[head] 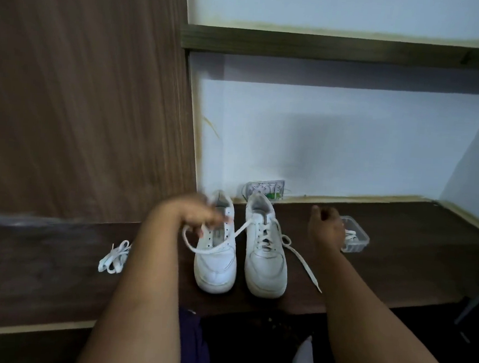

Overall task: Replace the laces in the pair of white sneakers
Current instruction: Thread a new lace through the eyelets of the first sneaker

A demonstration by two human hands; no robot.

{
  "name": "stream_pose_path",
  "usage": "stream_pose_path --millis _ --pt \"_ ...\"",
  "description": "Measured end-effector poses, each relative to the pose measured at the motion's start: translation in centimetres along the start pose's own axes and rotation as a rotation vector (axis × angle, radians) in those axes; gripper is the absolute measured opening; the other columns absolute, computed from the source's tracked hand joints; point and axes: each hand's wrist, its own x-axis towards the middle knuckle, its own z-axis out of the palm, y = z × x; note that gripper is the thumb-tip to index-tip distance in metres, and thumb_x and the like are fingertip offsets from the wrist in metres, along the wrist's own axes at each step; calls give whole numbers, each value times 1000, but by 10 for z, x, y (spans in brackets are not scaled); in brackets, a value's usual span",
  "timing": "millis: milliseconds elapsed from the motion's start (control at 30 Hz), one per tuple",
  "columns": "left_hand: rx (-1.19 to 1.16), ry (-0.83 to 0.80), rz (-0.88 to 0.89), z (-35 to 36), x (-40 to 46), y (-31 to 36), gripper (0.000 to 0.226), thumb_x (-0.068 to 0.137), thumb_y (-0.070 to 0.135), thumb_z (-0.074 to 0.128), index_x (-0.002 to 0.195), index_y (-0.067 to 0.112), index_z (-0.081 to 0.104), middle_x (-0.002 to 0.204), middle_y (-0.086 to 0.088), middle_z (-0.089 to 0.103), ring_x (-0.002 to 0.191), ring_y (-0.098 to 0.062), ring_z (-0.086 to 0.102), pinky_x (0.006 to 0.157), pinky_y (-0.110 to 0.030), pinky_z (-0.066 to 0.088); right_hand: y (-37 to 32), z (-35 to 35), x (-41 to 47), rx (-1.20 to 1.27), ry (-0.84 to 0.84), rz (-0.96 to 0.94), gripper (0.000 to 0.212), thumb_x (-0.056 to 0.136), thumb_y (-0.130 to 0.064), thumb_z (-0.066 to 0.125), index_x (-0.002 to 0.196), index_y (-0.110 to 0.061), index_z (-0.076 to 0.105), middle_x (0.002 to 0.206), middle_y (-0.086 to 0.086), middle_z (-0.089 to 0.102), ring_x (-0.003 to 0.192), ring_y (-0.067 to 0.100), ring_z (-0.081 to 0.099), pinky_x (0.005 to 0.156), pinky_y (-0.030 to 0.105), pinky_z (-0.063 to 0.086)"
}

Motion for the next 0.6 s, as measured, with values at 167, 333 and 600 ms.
stream_pose_path --millis 167,333,600 --pt "518 29 -16 48 35 20 41 85 47 66 101 9 67 112 -7 68 84 -20 59 77 -30 48 8 33 -10 -358 -381 -363 30 90 -31 46 116 -26 60 113 10 62 105 35 57 88 40 48" --pt "157 454 -45 88 55 42 30 96 25 54 121 10 60 124 -9 62 114 -27 59 89 -34 48 3 54 -12 -496 -537 -396 38 98 -33 36 134 -37 48 126 10 41 112 35 44 97 42 41" --pt "-76 311 -215 100 111 59 52 94 48 47 125 9 60 123 -10 63 112 -25 60 75 -30 39 -9 72 13 -353 -557 -269 27 93 -36 52 106 -15 62 102 13 66 94 27 61 75 28 46"
